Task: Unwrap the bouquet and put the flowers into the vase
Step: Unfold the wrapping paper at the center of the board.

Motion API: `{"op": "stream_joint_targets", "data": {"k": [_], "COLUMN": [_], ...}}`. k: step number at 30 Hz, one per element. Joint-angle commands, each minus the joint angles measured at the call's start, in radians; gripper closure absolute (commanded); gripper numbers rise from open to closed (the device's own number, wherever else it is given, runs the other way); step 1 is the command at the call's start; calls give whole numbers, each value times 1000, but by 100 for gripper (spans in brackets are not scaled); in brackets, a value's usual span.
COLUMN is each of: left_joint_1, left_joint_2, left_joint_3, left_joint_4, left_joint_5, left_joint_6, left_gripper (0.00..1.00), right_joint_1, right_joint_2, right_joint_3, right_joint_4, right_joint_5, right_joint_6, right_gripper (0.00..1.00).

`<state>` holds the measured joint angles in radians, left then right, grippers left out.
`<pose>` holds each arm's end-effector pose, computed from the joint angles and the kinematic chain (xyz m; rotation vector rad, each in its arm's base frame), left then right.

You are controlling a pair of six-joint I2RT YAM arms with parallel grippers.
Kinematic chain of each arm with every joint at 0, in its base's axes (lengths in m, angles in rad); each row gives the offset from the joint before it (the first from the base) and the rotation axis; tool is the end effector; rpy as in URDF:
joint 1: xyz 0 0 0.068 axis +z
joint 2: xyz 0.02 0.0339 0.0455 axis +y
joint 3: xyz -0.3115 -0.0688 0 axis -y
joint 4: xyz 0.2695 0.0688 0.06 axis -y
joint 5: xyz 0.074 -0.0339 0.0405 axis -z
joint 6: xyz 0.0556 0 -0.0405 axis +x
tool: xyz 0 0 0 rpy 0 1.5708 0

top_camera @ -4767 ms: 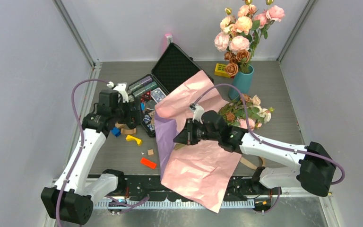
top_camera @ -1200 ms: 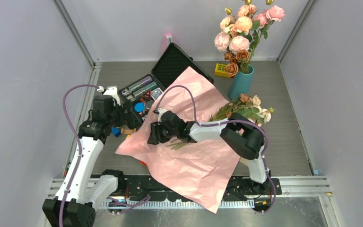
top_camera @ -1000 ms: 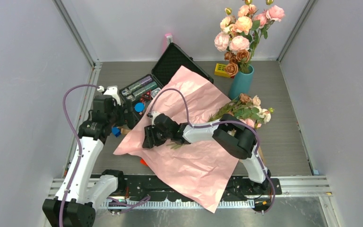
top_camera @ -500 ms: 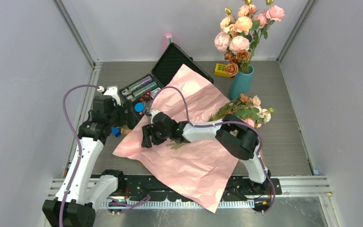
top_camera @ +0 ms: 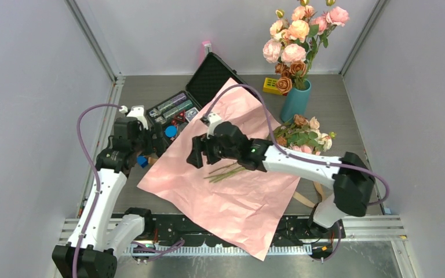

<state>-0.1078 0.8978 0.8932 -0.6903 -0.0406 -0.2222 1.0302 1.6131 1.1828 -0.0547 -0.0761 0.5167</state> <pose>0.1942 -0.0187 0.3329 -0.1512 2.2632 -0.1290 0.2113 0.3603 0.3065 -0.6130 2.1341 0.9962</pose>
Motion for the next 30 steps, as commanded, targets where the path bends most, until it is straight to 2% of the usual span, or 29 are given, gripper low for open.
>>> {"op": "stream_joint_targets", "data": {"k": [1,4,11,19,23,30], "left_joint_1": [6,6,2,-64,-171,-480], "left_joint_2": [-37,-46,-55,-77,-75,-63], "left_joint_3": [-13,-19,-28,-50,-72,-154], "left_joint_4": [39,46,80,154,161,271], "left_joint_5": [17,51,235,432,418,248], "left_joint_6": [16,8,10,-11,-75,-184], "left_gripper": [0,0,0,0,1,4], "right_joint_1": [-37,-87,-225,-360,-425,-550], "right_joint_2": [-164,-254,-446,-497,-510,-571], "right_joint_3": [-58,-100,-172,-223,-262,-342], "right_joint_4": [-143,-238,-391,-480,-480,-480], "right_joint_5": [72,127,195,200,207,184], "right_joint_6": [-11,-5,1,17,55,113], "right_gripper": [20,19,13,11,11,16]}}
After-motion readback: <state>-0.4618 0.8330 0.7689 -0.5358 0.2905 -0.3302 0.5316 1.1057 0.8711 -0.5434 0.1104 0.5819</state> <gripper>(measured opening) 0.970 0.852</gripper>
